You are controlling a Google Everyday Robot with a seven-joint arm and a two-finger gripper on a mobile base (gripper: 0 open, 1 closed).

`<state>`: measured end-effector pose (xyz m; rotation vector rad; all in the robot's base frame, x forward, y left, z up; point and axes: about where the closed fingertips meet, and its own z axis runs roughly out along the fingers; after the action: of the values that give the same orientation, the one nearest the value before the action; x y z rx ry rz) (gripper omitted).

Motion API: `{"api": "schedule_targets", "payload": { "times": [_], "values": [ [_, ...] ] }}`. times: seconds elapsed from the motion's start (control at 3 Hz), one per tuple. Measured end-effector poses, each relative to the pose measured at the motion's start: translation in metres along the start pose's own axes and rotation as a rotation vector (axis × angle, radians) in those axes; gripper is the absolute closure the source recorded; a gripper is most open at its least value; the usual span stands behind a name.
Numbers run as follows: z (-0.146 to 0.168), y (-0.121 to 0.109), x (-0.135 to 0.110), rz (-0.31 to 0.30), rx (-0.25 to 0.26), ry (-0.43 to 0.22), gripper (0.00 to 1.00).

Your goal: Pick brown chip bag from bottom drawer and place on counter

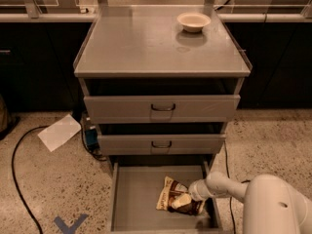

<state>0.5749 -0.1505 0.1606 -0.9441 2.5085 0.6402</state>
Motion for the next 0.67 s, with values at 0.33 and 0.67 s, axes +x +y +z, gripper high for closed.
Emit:
{"api": "schedule_targets", "payload": {
  "times": [0.33,0.67],
  "values": [
    [0.022,-0.019,0.023,0.039,-0.051,0.031,0.0],
    [0.016,-0.037,0.015,0.043,-0.03,0.016,0.19]
  ]
}}
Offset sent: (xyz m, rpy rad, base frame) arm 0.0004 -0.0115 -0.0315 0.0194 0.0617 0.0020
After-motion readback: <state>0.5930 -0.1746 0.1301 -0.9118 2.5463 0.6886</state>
